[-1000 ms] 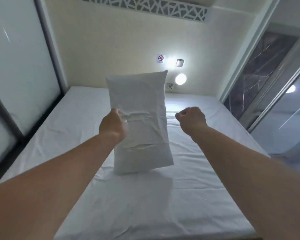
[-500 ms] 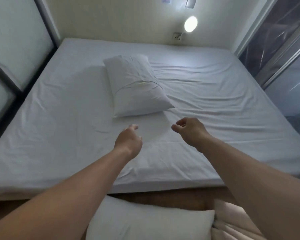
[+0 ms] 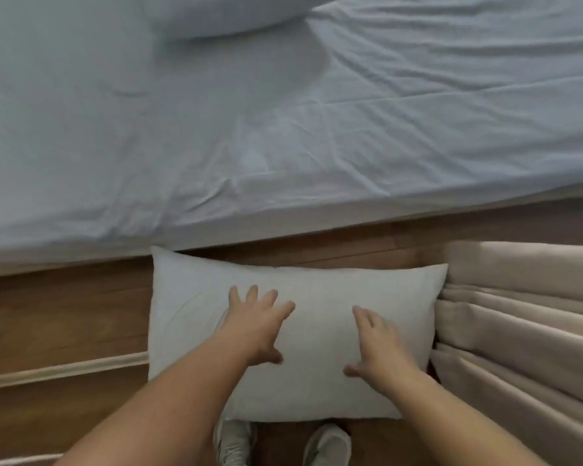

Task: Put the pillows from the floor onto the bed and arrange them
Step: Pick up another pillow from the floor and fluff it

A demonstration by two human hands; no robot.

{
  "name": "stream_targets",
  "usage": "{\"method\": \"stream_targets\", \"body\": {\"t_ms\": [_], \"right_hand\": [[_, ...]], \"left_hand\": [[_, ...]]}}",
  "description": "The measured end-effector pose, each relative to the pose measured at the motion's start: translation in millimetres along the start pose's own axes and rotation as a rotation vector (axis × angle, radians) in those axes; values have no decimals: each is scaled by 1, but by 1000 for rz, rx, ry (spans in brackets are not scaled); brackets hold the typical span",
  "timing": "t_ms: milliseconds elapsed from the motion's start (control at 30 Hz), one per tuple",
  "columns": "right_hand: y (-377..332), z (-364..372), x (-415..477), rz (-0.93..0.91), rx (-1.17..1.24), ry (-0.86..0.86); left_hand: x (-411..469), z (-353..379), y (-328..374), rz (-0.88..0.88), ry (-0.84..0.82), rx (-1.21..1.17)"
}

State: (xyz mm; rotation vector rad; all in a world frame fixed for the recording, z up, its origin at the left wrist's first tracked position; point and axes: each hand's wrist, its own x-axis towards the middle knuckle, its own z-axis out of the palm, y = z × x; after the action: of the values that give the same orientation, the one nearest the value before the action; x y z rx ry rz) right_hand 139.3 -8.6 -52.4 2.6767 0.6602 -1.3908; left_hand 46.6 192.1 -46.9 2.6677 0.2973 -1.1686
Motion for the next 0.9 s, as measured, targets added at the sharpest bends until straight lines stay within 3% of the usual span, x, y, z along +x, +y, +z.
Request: {"method": "stream_targets", "body": {"t_ms": [133, 267, 367, 433, 667, 800, 900], "right_hand": [[8, 102, 57, -93, -211, -20], [12, 165, 119, -69, -289, 184], [15, 182, 133, -175, -320, 421], [17, 174, 120, -178, -288, 474], [-26, 44, -1, -200, -190, 461], [-82, -96, -66, -253, -242, 565], [-131, -232, -108, -268, -315, 676]], "left_hand": [[47, 106, 1, -33, -87, 111], [101, 171, -2, -60, 47, 156], [112, 188, -1, 46, 245, 160], [104, 184, 3, 96, 297, 106], [2, 66, -3, 98, 356, -114], [-67, -71, -35, 25, 508, -160], [-114, -203, -67, 33, 734, -120]]}}
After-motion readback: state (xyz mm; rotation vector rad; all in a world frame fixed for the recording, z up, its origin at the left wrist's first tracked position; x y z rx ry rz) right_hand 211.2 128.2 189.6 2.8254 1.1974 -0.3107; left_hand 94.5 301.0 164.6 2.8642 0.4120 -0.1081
